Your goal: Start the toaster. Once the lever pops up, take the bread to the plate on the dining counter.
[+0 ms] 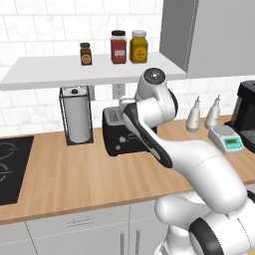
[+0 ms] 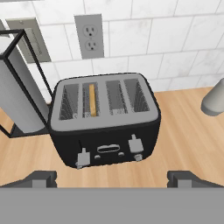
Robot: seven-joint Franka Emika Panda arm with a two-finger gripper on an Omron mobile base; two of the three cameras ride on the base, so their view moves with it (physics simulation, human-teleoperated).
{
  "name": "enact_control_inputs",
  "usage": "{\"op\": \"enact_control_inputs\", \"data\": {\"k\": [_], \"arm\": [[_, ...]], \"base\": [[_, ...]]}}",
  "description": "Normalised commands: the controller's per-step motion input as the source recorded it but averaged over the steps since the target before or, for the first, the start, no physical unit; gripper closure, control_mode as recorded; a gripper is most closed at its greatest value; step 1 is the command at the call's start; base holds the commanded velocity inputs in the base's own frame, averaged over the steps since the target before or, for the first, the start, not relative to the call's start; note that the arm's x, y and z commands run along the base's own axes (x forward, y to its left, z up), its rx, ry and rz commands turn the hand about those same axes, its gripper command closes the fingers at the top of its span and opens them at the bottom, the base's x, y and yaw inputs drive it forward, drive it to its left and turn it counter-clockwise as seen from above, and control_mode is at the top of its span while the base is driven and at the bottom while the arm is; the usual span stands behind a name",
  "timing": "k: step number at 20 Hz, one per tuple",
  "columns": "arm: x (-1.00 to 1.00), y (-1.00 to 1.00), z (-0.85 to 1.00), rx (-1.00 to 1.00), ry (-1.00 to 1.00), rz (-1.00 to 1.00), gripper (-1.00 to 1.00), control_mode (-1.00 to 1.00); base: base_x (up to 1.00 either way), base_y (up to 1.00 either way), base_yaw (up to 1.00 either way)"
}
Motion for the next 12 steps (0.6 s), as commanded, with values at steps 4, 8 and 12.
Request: {"op": "enact_control_inputs", "data": {"k": [4,8,12], "arm": [[0.0,0.0,0.0,0.0,0.0,0.0,-1.0,-1.0],[0.0,0.0,0.0,0.0,0.0,0.0,-1.0,-1.0],[0.0,0.0,0.0,0.0,0.0,0.0,-1.0,-1.0]], "base": [[0.0,0.0,0.0],[0.0,0.0,0.0],[0.0,0.0,0.0]]}}
